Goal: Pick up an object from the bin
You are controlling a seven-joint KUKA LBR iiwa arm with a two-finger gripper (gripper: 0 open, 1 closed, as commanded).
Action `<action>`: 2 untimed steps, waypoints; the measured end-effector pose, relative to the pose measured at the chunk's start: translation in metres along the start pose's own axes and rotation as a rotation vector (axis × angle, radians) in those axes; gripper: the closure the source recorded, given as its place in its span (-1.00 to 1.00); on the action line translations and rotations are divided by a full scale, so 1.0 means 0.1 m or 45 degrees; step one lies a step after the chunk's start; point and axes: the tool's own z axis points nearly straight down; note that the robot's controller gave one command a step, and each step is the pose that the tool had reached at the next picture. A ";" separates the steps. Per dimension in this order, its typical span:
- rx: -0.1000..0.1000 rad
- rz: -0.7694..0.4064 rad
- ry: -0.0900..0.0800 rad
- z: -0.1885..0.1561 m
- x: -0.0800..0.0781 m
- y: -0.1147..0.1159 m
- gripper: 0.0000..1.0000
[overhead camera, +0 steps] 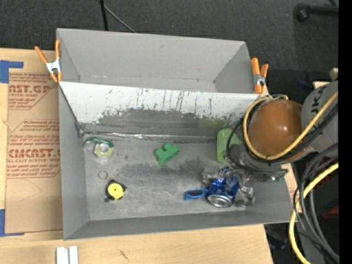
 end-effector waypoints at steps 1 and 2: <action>-0.001 0.002 -0.001 0.00 -0.01 0.01 -1.00; -0.001 0.002 -0.001 0.00 -0.01 0.01 1.00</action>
Offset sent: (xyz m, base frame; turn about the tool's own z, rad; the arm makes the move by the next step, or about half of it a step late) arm 0.0000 0.0000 0.0000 0.0000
